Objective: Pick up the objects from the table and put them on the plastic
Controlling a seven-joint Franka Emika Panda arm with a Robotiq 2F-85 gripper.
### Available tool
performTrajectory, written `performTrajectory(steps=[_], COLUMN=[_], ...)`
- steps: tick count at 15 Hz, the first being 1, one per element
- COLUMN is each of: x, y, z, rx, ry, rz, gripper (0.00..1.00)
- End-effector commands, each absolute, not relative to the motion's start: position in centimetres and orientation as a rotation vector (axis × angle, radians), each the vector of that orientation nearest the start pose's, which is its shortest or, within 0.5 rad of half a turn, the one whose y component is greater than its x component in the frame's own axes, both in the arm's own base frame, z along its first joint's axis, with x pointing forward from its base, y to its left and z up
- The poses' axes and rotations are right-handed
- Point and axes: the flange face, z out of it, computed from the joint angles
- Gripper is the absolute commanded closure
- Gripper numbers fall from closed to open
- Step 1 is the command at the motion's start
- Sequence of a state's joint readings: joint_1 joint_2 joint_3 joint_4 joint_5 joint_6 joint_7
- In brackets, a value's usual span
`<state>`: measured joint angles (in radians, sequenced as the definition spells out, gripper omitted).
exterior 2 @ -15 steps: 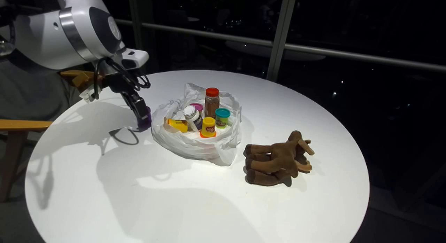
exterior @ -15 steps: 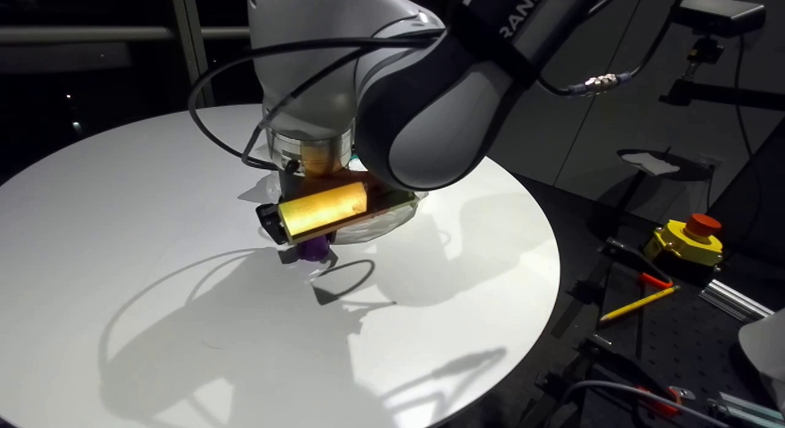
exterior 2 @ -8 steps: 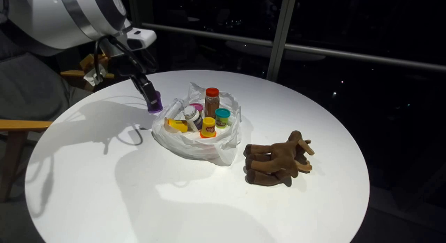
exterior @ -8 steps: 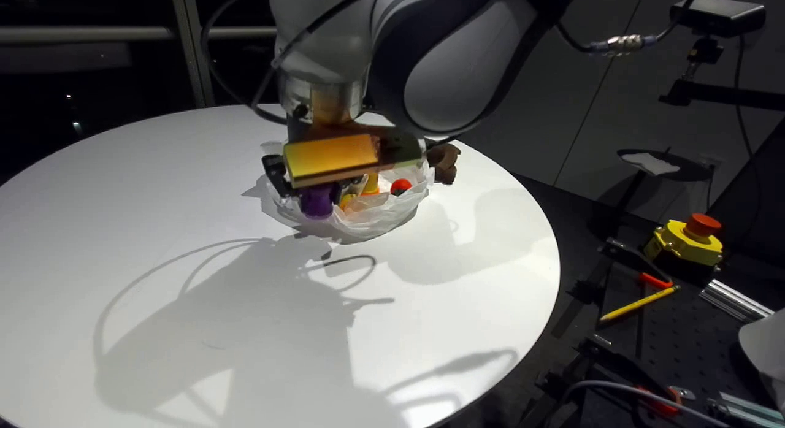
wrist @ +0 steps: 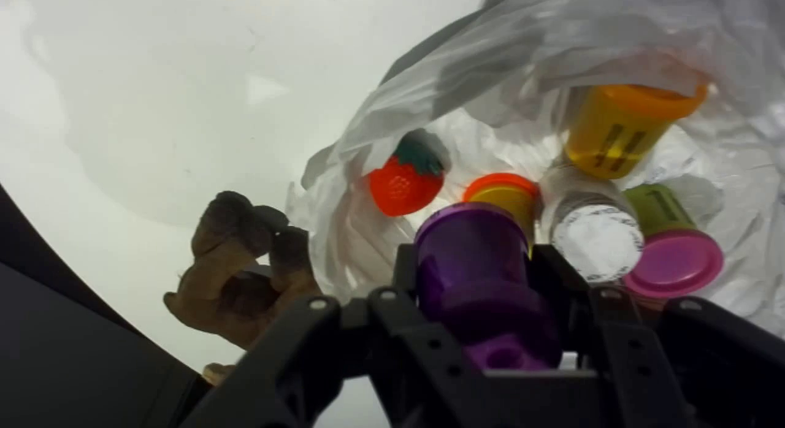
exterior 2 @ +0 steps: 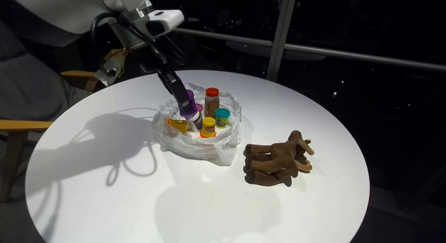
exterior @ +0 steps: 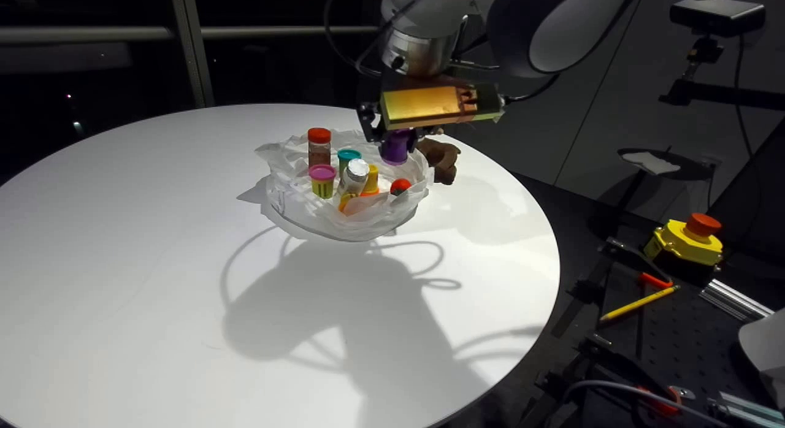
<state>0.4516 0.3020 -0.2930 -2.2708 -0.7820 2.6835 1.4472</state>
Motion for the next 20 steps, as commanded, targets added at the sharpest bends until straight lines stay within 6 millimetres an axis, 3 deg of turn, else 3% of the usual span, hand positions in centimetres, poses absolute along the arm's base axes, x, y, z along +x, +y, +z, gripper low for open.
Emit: performTrajectory(steps=[1, 7, 17, 20], x=[51.7, 52.6, 56.5, 58.2], y=[7.2, 3.6, 1.4, 0.3], z=[22.7, 21.4, 17.9, 18.1], rx=[-3.121, -3.001, -2.866, -2.837], ry=[1.057, 1.194, 1.262, 1.299], rz=[-0.661, -0.656, -0.555, -0.559], gripper=[0.8, 0.8, 0.79, 0.79])
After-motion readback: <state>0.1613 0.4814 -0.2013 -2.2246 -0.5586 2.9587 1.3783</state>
